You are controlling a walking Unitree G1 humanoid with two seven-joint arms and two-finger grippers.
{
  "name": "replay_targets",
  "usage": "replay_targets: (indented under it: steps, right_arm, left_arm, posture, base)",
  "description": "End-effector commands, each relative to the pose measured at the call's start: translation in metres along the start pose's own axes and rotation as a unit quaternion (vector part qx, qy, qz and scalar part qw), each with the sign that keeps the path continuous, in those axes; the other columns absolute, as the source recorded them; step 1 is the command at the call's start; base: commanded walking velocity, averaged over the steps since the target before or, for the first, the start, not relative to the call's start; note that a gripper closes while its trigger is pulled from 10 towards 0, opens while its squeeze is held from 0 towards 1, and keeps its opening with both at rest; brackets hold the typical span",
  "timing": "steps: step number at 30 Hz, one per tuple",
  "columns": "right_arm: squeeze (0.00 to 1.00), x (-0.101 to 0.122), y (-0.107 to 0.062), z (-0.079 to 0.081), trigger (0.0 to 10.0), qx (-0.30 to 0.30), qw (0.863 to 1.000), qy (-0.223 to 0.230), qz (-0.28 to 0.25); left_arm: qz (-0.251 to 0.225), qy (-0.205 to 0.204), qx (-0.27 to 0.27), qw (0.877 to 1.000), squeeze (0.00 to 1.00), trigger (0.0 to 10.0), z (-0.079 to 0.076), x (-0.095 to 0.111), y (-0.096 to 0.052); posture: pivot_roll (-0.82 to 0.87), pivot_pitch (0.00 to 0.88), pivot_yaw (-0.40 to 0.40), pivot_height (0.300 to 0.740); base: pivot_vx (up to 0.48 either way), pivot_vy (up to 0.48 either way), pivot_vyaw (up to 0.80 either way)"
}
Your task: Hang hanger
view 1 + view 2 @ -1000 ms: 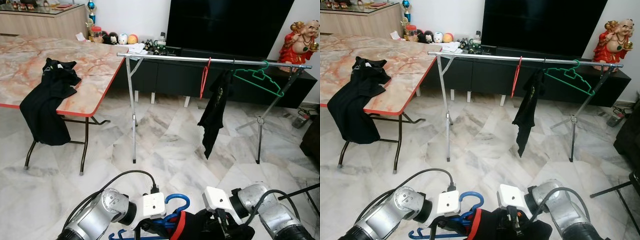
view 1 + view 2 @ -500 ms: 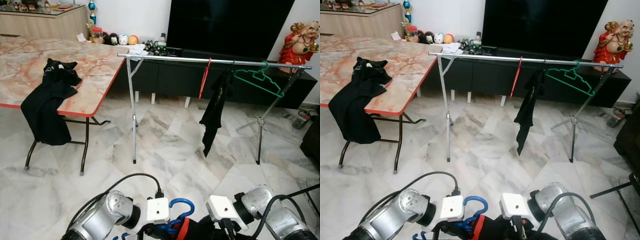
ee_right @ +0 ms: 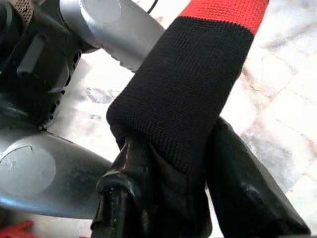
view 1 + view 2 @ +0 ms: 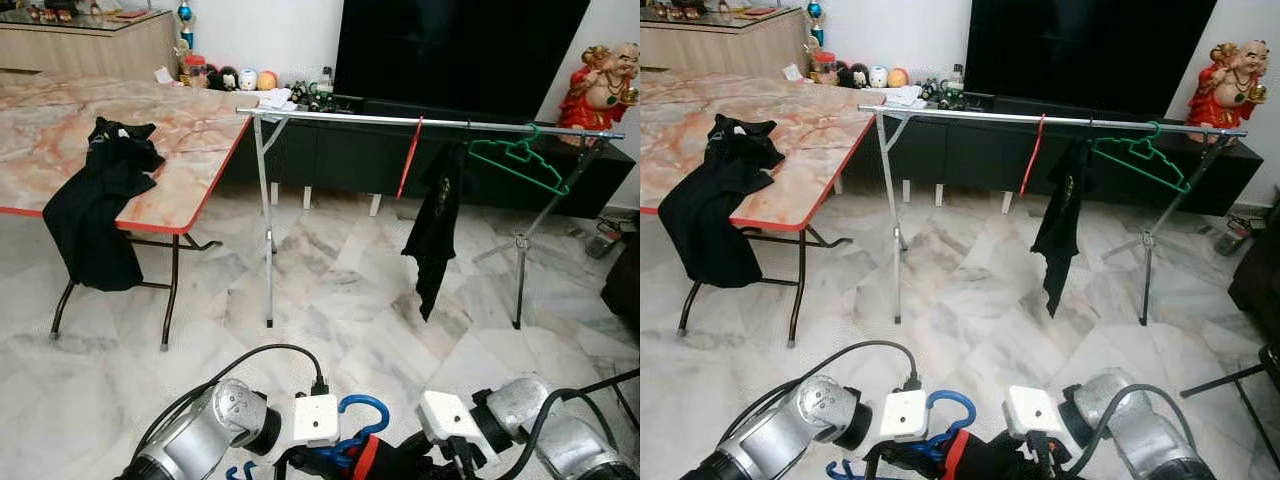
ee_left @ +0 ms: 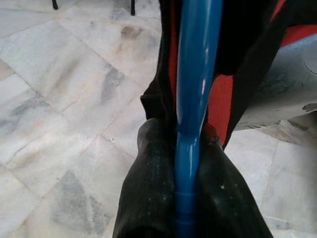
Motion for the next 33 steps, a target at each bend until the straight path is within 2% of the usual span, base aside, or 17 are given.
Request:
replay_targets:
  steps: [1, 3, 4, 5, 6, 7, 10, 17, 20, 21, 23, 26, 28, 30, 31, 32, 33]
  right_arm:
    - [1.0, -0.004, 0.003, 0.009, 10.0, 0.042, 0.998, -0.037, 0.037]
    - [1.0, -0.006, 0.003, 0.005, 10.0, 0.031, 0.998, -0.039, 0.039]
    - [0.92, -0.006, 0.004, 0.003, 10.0, 0.023, 0.998, -0.04, 0.037]
    - [0.92, -0.006, 0.004, 0.003, 10.0, 0.023, 0.998, -0.04, 0.037]
    - [0.0, -0.007, 0.005, -0.004, 10.0, -0.004, 0.998, -0.047, 0.042]
    - [0.0, -0.007, 0.006, -0.021, 10.0, -0.059, 0.996, -0.054, 0.05]
    - [0.0, -0.006, 0.004, -0.038, 10.0, -0.113, 0.992, -0.042, 0.049]
    - [0.0, 0.005, 0.009, -0.031, 10.0, -0.09, 0.995, -0.044, 0.007]
    - [0.0, -0.003, 0.013, -0.032, 10.0, -0.094, 0.994, -0.045, 0.025]
    - [0.0, -0.006, 0.014, -0.033, 10.0, -0.096, 0.994, -0.049, 0.033]
    - [0.0, -0.005, 0.01, -0.045, 10.0, -0.142, 0.987, -0.062, 0.038]
    - [0.0, 0.001, 0.003, -0.055, 10.0, -0.178, 0.982, -0.061, 0.024]
    - [0.0, 0.011, -0.013, -0.066, 10.0, -0.222, 0.973, -0.057, -0.002]
    - [0.0, 0.017, -0.024, -0.067, 10.0, -0.232, 0.971, -0.056, -0.02]
    - [0.0, 0.02, -0.037, -0.067, 10.0, -0.243, 0.968, -0.055, -0.034]
    - [0.0, 0.02, -0.037, -0.067, 10.0, -0.243, 0.968, -0.055, -0.034]
    - [0.0, 0.025, -0.056, -0.066, 10.0, -0.256, 0.964, -0.051, -0.054]
  left_arm:
    - [0.081, -0.014, 0.037, 0.996, 0.0, 0.0, 0.013, -0.033, -0.016]
    - [0.082, -0.013, 0.038, 0.996, 0.0, 0.0, 0.013, -0.033, -0.015]
    - [0.082, -0.012, 0.039, 0.996, 0.0, 0.0, 0.013, -0.033, -0.014]
    - [0.082, -0.012, 0.039, 0.996, 0.0, 0.0, 0.013, -0.033, -0.014]
    - [0.082, -0.009, 0.044, 0.996, 0.0, 0.0, 0.015, -0.032, -0.014]
    - [0.084, -0.006, 0.057, 0.995, 0.0, 0.0, 0.02, -0.031, -0.013]
    - [0.087, -0.002, 0.071, 0.994, 0.0, 0.0, 0.024, -0.032, -0.013]
    - [0.085, -0.002, 0.078, 0.993, 0.0, 0.0, 0.027, -0.031, -0.012]
    - [0.079, -0.002, 0.082, 0.993, 0.0, 0.0, 0.028, -0.03, -0.011]
    - [0.077, -0.003, 0.085, 0.993, 0.0, 0.0, 0.029, -0.029, -0.011]
    - [0.055, -0.012, 0.101, 0.993, 0.0, 0.0, 0.034, -0.023, -0.011]
    - [0.037, -0.021, 0.102, 0.994, 0.0, 0.0, 0.034, -0.017, -0.011]
    - [0.018, -0.033, 0.108, 0.993, 0.0, 0.0, 0.035, -0.014, -0.014]
    - [0.013, -0.037, 0.112, 0.993, 0.0, 0.0, 0.035, -0.014, -0.015]
    - [0.008, -0.044, 0.117, 0.992, 0.0, 0.0, 0.036, -0.015, -0.017]
    - [0.008, -0.044, 0.117, 0.992, 0.0, 0.0, 0.036, -0.015, -0.017]
    - [-0.002, -0.055, 0.125, 0.991, 0.0, 0.0, 0.038, -0.016, -0.02]
  posture:
    - [0.06, 0.0, -0.073, 0.74]
    - [0.06, 0.0, -0.073, 0.74]
    - [0.06, 0.0, -0.072, 0.74]
    - [0.06, 0.0, -0.072, 0.74]
    - [0.06, 0.0, -0.072, 0.74]
    - [0.06, 0.0, -0.071, 0.74]
    - [0.06, 0.0, -0.071, 0.74]
    - [0.06, 0.0, -0.07, 0.74]
    - [0.06, 0.0, -0.069, 0.74]
    - [0.06, 0.0, -0.069, 0.74]
    - [0.06, 0.0, -0.073, 0.74]
    - [0.06, 0.0, -0.077, 0.74]
    - [0.06, 0.0, -0.078, 0.74]
    - [0.06, 0.0, -0.078, 0.74]
    - [0.05, 0.0, -0.077, 0.74]
    - [0.05, 0.0, -0.077, 0.74]
    - [0.05, 0.0, -0.077, 0.74]
  base:
    - [0.0, 0.0, 0.0]
    - [0.0, 0.0, 0.0]
    - [0.0, 0.0, 0.0]
    - [0.0, 0.0, 0.0]
    - [0.0, 0.0, 0.0]
    - [0.0, 0.0, 0.0]
    - [0.0, 0.0, 0.0]
    - [0.0, 0.0, 0.0]
    - [0.0, 0.0, 0.0]
    - [0.0, 0.0, 0.0]
    - [0.0, 0.0, 0.0]
    - [0.0, 0.0, 0.0]
    - [0.0, 0.0, 0.0]
    - [0.0, 0.0, 0.0]
    - [0.0, 0.0, 0.0]
    - [0.0, 0.0, 0.0]
    - [0.0, 0.0, 0.0]
Point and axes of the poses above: a point about 5 cm out from each wrist's last joint towards the gripper, its own y axis pointing out of the wrist towards the gripper, its own x axis along the axis of the wrist's last joint, z = x × y, the point moved 6 cm from there along y, pointing out of the wrist towards the gripper, and after that the axes turned 11 degrees about y, right-handed, at the moved point
